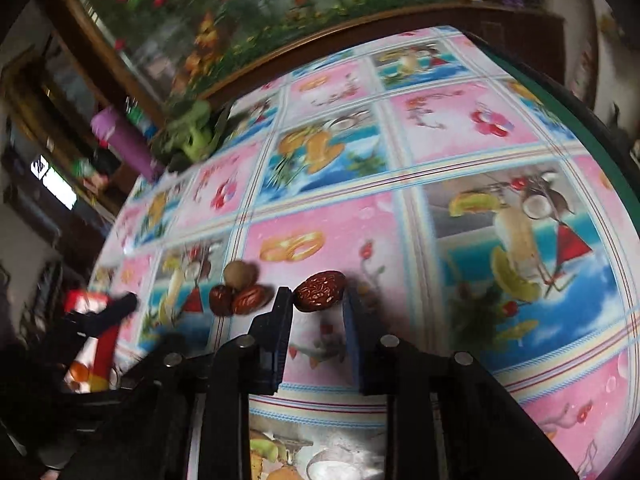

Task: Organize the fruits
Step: 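Move both grippers back to the fruit pile, then grasp a red date with the left gripper while the right gripper grasps another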

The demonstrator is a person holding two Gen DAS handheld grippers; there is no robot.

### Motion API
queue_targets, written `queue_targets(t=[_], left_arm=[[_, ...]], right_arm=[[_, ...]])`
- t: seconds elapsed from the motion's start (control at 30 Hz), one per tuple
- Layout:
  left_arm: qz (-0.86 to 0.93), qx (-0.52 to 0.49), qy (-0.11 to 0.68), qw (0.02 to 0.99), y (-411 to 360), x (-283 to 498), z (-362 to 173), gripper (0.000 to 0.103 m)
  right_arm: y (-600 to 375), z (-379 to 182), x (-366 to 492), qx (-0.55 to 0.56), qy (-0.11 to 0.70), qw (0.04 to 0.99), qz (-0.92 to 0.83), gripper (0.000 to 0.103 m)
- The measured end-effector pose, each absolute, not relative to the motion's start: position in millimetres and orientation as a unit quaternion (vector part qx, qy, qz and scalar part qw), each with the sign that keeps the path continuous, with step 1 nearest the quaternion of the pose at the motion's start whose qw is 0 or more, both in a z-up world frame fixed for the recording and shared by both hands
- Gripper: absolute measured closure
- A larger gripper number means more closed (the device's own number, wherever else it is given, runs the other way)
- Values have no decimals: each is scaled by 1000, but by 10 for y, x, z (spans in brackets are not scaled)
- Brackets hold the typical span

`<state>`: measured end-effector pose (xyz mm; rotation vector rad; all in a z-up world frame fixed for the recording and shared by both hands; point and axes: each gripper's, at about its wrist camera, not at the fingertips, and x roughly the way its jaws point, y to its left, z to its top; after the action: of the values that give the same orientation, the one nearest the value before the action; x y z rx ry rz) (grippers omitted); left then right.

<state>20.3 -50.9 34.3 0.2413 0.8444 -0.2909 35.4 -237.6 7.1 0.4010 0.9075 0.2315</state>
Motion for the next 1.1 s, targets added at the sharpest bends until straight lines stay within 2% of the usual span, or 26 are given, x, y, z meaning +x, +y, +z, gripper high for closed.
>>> queue_targets(t=[0.1, 0.2, 0.37, 0.5, 0.63, 0.7, 0.87, 1.1], left_arm=[[-145, 136, 423, 884, -650, 324, 229, 33], [-153, 140, 439, 874, -725, 432, 139, 47], [-161, 127, 451, 868, -773, 580, 68, 51], [-171, 118, 456, 865, -812, 641, 46, 67], [-181, 112, 457, 864, -838, 635, 17, 75], [-185, 107, 456, 864, -841, 615, 22, 84], [-179, 101, 447, 871, -825, 549, 65, 84], [-126, 90, 396, 905, -571, 202, 433, 84]], right_arm=[[-2412, 65, 362, 208, 436, 868, 112, 78], [-2430, 67, 367, 219, 438, 864, 116, 78], [-2418, 70, 363, 226, 438, 861, 126, 78], [-2416, 67, 371, 228, 439, 860, 128, 78], [-2414, 64, 372, 227, 438, 860, 126, 78], [-2411, 62, 373, 227, 437, 861, 126, 78], [-2348, 102, 352, 207, 428, 870, 129, 78], [-2172, 210, 248, 155, 398, 895, 130, 78]])
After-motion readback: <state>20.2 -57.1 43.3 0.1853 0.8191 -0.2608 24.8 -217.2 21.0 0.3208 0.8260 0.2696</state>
